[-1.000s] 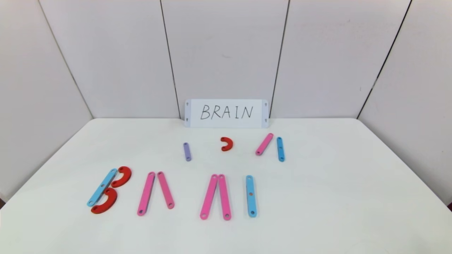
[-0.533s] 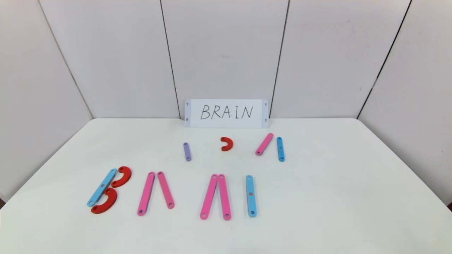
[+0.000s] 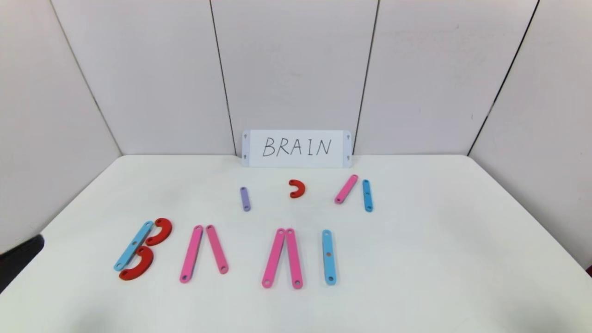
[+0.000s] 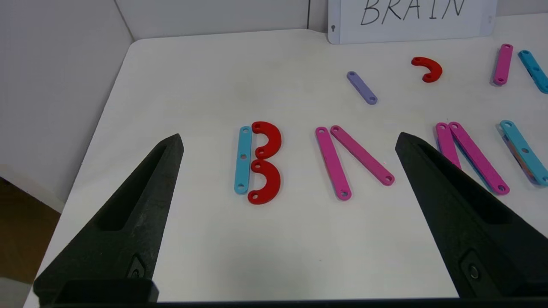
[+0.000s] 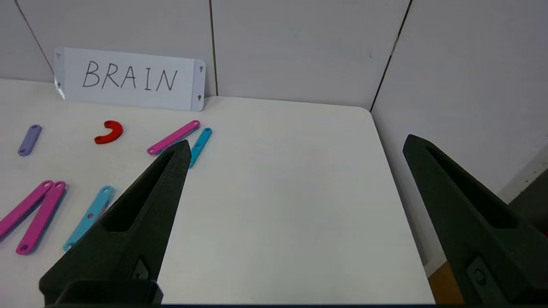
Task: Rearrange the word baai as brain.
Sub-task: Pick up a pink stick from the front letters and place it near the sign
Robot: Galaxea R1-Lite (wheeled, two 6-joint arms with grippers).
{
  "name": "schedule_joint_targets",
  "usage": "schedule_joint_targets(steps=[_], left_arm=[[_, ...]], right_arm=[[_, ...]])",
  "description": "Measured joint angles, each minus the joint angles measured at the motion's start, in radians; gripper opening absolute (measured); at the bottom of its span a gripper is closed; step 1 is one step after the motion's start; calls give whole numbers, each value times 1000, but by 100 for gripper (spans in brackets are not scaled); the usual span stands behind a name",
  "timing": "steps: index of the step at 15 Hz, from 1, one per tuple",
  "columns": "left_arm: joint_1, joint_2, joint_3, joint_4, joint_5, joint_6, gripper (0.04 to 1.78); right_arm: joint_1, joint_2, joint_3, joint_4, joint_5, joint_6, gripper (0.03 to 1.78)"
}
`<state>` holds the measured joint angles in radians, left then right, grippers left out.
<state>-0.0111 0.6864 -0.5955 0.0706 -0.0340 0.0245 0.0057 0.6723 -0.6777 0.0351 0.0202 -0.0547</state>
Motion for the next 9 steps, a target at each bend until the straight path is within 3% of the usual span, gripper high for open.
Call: schedule_joint_targets(steps=[6, 9], left_arm=[[-6, 404, -249, 36, -19, 26, 174], [-14, 552, -339, 80, -35, 52, 174]], right_arm=[[27, 394, -230, 5, 55, 10, 173], [89, 556, -296, 7, 60, 33, 173]])
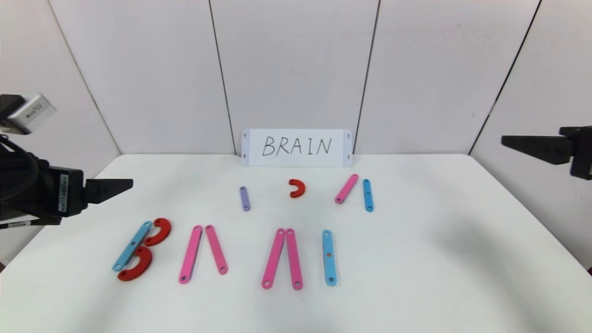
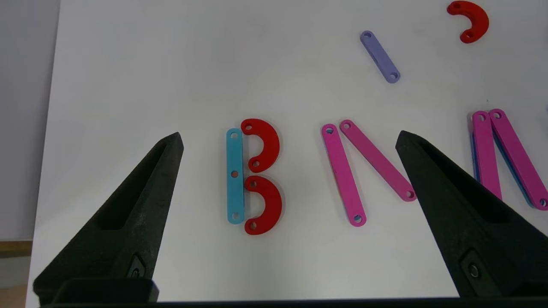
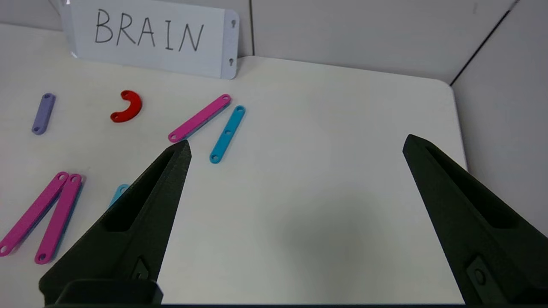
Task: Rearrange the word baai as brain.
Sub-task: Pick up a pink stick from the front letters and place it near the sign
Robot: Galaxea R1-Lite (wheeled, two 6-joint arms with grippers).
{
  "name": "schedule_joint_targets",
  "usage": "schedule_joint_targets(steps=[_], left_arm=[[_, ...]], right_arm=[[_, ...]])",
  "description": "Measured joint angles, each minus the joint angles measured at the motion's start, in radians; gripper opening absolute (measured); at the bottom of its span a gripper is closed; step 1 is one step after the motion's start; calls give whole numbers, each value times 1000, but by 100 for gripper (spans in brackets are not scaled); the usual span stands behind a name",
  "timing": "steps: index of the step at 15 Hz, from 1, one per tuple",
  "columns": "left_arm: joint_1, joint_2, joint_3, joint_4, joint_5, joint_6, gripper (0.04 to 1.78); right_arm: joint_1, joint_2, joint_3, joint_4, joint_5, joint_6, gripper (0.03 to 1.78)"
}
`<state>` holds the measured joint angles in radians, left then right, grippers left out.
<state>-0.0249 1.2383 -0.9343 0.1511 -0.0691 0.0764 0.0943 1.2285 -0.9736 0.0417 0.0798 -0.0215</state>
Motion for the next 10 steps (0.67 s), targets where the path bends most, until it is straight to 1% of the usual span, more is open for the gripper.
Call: schedule_joint_targets(steps=[3, 4, 5, 7, 10], left_arm=[[-27, 105, -74, 97, -39, 6, 174], [-40, 124, -90, 140, -42, 8, 174], [-54, 139, -103, 179, -43, 16, 174], [-79, 161, -112, 218, -43, 28, 174], [-93, 195, -99, 219, -45, 30, 174]], right_arm=[[74, 112, -36, 1, 3, 18, 173], [89, 137, -44, 1, 5, 19, 173], [99, 158, -53, 1, 17, 20, 173], [106, 191, -60, 8, 73, 20, 173], [104, 218, -55, 13, 143, 21, 173]])
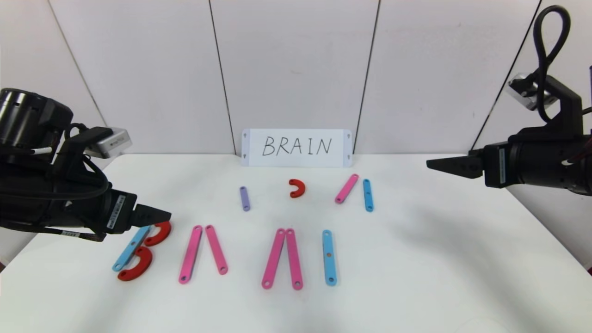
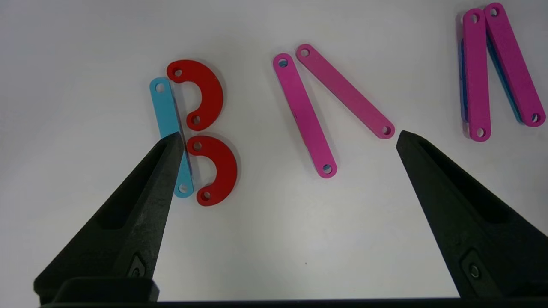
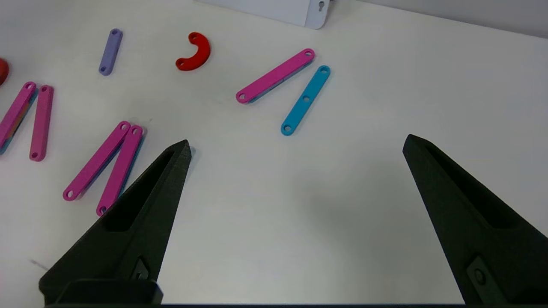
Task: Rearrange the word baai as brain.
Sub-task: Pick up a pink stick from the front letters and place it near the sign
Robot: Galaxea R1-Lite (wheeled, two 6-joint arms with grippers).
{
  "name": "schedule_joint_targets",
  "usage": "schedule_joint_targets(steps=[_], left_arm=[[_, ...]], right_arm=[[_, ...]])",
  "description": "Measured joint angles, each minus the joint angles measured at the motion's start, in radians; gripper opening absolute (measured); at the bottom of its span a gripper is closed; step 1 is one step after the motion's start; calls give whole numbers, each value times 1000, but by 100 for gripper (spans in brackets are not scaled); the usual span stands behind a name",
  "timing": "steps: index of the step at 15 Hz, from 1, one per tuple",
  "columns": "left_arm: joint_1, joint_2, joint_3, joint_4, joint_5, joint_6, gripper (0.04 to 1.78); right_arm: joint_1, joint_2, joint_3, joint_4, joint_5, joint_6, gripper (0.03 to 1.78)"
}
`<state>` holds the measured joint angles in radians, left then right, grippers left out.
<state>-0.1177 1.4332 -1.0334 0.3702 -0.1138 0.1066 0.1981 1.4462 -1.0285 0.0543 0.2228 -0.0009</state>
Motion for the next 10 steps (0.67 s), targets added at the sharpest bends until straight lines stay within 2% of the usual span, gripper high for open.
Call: schedule_joint_targets(steps=[2, 6, 10], left_arm=[[-4, 15, 35, -7, 1, 1, 174], [-24, 44, 114, -34, 11, -13, 174], [-62, 93, 238, -242, 30, -52, 174]], right_arm=[[-7, 11, 8, 0, 28, 0, 173], [-5, 26, 25, -10, 38, -1, 173], [-5, 72, 30, -16, 37, 2, 173]])
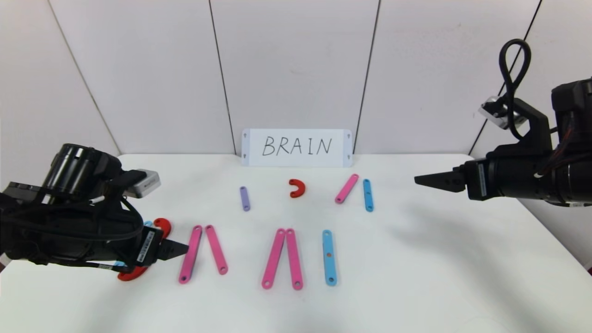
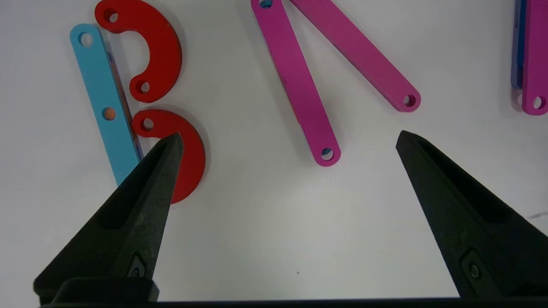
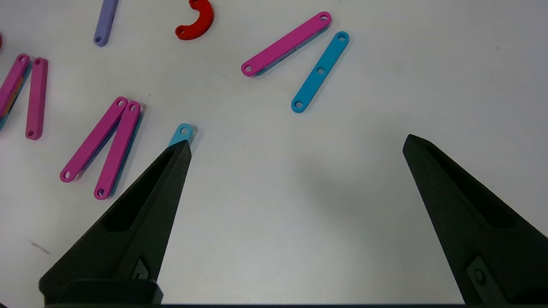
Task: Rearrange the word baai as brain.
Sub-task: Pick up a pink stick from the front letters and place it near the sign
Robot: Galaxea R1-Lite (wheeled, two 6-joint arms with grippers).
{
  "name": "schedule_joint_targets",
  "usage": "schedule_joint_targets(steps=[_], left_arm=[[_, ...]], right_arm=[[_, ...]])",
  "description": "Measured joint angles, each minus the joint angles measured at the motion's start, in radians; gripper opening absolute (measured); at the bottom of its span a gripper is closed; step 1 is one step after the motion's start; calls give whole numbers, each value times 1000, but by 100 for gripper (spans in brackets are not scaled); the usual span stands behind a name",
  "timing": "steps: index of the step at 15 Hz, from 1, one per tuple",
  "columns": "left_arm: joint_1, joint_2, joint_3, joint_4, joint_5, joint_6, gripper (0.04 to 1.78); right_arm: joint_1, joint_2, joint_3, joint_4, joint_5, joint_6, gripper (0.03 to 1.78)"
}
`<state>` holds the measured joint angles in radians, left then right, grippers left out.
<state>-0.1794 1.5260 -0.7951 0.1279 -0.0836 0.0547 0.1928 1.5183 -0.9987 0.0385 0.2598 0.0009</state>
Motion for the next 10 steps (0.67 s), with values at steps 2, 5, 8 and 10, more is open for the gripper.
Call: schedule_joint_targets(steps=[2, 5, 8, 10], left_arm=[[-35, 34, 46, -100, 47, -55, 174], [-78, 100, 71, -181, 136, -123, 174], [-88, 151, 73, -199, 156, -139, 174], [-89, 177, 68, -200, 161, -151, 174]], right_arm=[[0, 12, 0, 0, 0, 0, 173], [-3, 22, 0, -1, -1, 0, 173], [-3, 27, 0, 0, -1, 1, 173], [-4, 29, 0, 0, -1, 1, 173]])
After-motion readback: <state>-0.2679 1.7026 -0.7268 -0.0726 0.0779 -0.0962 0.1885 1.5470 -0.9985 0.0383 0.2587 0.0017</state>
